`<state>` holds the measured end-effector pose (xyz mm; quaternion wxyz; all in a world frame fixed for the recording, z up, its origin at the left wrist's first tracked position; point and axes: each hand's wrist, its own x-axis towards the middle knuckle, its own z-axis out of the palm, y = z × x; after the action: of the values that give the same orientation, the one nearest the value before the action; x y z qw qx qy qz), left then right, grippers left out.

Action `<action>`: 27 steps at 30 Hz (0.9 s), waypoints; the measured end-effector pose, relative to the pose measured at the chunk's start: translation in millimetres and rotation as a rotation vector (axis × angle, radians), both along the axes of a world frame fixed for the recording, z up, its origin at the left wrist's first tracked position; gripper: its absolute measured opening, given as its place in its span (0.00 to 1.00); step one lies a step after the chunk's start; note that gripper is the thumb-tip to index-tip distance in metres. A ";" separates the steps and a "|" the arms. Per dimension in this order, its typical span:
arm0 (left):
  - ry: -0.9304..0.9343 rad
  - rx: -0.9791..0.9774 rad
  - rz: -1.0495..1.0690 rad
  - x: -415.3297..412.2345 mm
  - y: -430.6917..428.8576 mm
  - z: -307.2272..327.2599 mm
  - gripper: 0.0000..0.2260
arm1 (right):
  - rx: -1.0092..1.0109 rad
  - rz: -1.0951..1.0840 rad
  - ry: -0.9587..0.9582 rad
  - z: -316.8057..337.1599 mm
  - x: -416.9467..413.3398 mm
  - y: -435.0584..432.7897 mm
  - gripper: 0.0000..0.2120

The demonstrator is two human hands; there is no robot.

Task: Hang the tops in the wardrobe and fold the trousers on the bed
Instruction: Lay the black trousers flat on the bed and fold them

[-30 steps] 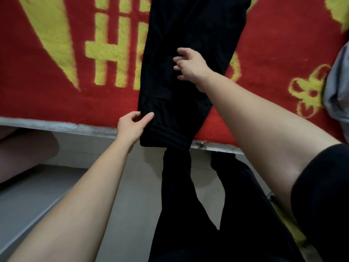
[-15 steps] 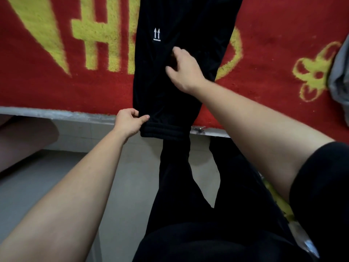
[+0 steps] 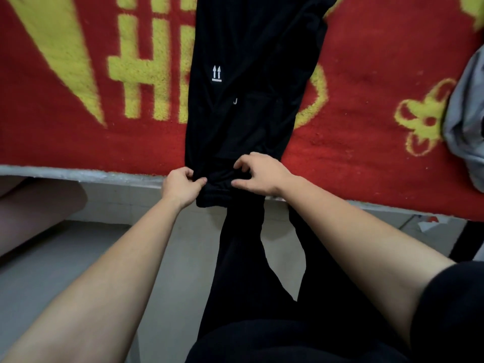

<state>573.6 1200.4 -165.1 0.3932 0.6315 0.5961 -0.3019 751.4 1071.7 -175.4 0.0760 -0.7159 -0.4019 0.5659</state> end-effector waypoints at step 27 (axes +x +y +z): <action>-0.186 0.545 -0.346 228.2 52.8 5.8 0.22 | 0.255 -1.233 -0.100 7.6 269.9 139.5 0.19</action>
<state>801.8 1253.2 -159.2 0.2055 0.8303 0.5002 -0.1346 1021.2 1211.2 -167.8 0.4537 -0.8270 0.0172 0.3315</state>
